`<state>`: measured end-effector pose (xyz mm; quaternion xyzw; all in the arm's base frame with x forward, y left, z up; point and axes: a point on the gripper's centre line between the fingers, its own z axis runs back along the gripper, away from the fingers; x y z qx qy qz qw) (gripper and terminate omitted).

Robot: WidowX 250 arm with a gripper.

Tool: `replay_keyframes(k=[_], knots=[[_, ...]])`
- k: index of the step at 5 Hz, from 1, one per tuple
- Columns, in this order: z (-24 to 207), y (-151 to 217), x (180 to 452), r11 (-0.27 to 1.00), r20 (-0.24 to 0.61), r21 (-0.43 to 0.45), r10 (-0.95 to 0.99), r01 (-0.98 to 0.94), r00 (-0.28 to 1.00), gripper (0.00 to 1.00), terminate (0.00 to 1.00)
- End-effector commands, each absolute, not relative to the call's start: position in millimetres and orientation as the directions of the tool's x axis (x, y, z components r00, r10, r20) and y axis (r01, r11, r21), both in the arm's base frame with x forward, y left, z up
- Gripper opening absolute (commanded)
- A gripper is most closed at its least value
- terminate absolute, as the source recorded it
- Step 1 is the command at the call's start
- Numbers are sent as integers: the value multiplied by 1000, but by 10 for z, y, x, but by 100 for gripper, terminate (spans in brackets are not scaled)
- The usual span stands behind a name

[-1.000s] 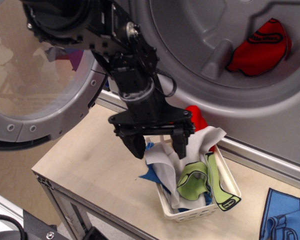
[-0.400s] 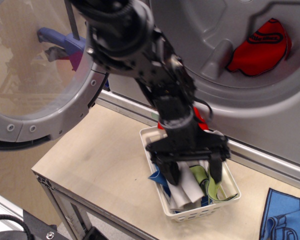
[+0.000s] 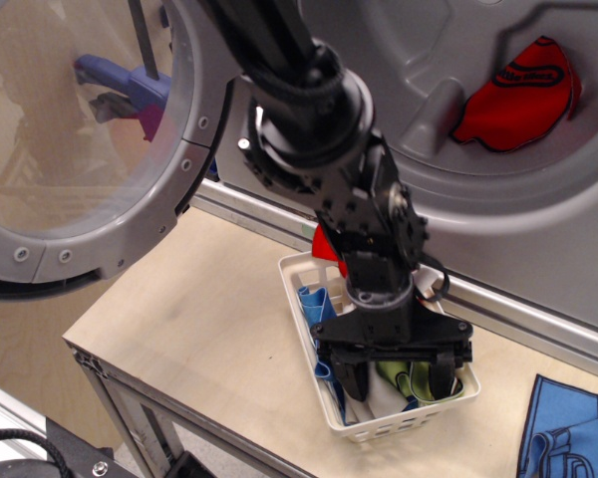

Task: Put clothes in laundry machine

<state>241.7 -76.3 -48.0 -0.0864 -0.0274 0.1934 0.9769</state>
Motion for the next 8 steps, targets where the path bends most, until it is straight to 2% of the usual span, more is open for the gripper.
replay_keyframes(k=[1, 2, 3, 4, 5, 6, 7, 8], knots=[[-527, -707, 2599, 921, 143, -117, 387, -372, 911, 0, 0], [-462, -675, 2636, 910, 180, -136, 411, -391, 894, 0, 0], [-261, -673, 2621, 914, 245, -120, 405, -388, 881, 0, 0], [100, -675, 2608, 913, 378, -104, 403, -394, 833, 0, 0], [484, -665, 2562, 910, 454, -103, 403, -403, 794, 0, 0], [824, -774, 2511, 931, 576, -176, 361, -320, 734, 0, 0], [976, -903, 2780, 921, 617, -224, 388, -320, 685, 0, 0], [1030, -950, 3198, 902, 653, -265, 427, -341, 625, 0, 0]])
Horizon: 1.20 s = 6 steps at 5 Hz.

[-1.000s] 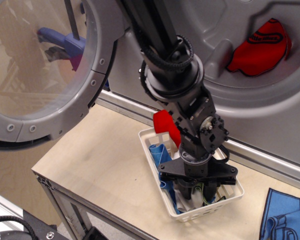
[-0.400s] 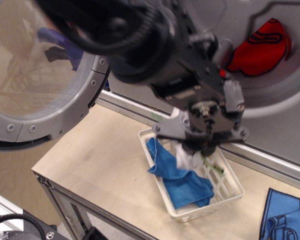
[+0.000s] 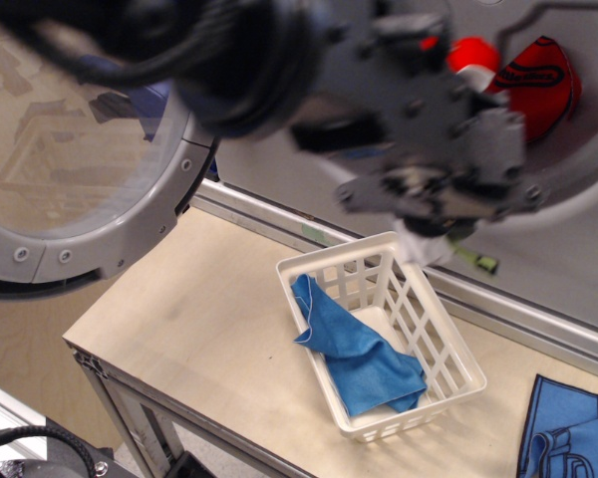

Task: Put clothes in laundry machine

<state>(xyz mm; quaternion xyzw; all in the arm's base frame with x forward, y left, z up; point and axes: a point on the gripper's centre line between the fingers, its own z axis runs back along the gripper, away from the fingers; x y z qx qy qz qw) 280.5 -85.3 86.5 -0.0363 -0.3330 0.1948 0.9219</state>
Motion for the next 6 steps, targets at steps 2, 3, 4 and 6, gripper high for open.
replay_keyframes(k=[2, 3, 4, 6], knots=[[973, -871, 3829, 864, 668, -253, 482, -436, 567, 0, 0], [1093, -760, 4103, 825, 679, -285, 533, -488, 505, 0, 0], [1107, -635, 4289, 787, 657, -289, 577, -544, 485, 0, 0], [1110, -666, 4187, 798, 629, -286, 574, -531, 524, 100, 0]])
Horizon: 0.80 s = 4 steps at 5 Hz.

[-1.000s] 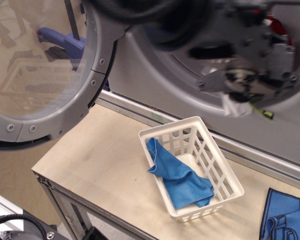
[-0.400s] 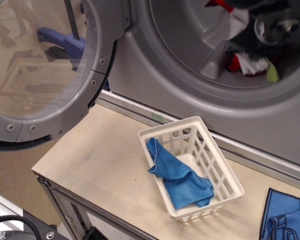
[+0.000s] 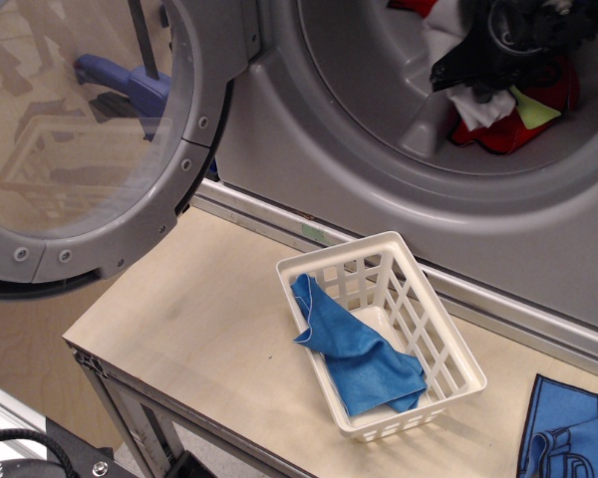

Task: Put clothes in laundry machine

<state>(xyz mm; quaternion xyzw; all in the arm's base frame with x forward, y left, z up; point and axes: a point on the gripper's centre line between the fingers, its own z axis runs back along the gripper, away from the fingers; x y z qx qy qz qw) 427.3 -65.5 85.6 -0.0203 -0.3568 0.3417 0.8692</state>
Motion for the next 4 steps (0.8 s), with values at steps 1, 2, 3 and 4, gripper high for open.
replay_keyframes(k=[1, 2, 3, 4], knots=[[1083, -658, 4093, 827, 676, -276, 529, -489, 513, 100, 0], [1122, -595, 3871, 847, 694, -270, 501, -457, 518, 100, 0], [1117, -487, 3649, 860, 709, -255, 477, -441, 520, 100, 0], [1132, -442, 3395, 875, 672, -267, 469, -404, 572, 100, 0]])
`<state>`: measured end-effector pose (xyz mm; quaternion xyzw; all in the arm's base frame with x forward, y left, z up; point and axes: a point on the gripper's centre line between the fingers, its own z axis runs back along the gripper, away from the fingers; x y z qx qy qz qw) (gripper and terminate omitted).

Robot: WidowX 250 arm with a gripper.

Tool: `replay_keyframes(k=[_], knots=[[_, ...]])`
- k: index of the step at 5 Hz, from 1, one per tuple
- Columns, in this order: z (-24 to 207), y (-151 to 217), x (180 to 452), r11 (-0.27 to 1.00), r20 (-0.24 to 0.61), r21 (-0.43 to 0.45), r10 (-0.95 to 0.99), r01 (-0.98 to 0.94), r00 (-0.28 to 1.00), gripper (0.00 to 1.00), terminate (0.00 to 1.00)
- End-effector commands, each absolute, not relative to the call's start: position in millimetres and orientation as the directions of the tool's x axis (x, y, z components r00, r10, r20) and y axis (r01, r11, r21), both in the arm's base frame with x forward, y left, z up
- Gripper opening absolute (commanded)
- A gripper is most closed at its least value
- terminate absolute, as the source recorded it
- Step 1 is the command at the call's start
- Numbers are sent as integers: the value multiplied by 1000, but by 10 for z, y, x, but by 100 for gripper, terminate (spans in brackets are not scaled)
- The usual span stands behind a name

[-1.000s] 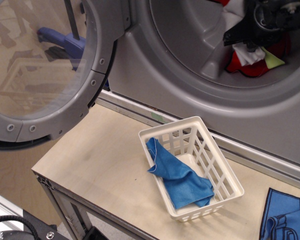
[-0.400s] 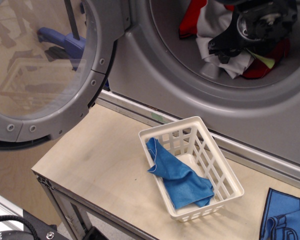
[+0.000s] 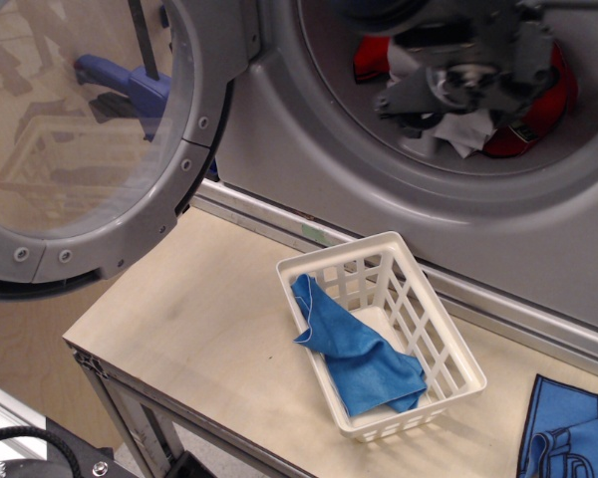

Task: Put clothes in laundry machine

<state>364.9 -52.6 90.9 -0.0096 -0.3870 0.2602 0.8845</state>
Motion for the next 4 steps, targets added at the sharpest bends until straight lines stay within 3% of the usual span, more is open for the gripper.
replay_keyframes(k=[1, 2, 3, 4], knots=[[1037, -473, 3073, 874, 514, -283, 486, -395, 707, 100, 0], [969, -545, 2840, 865, 385, -277, 499, -419, 776, 100, 0], [969, -545, 2840, 865, 385, -277, 499, -419, 776, 100, 0], [969, -545, 2840, 865, 385, -277, 499, -419, 776, 100, 100]])
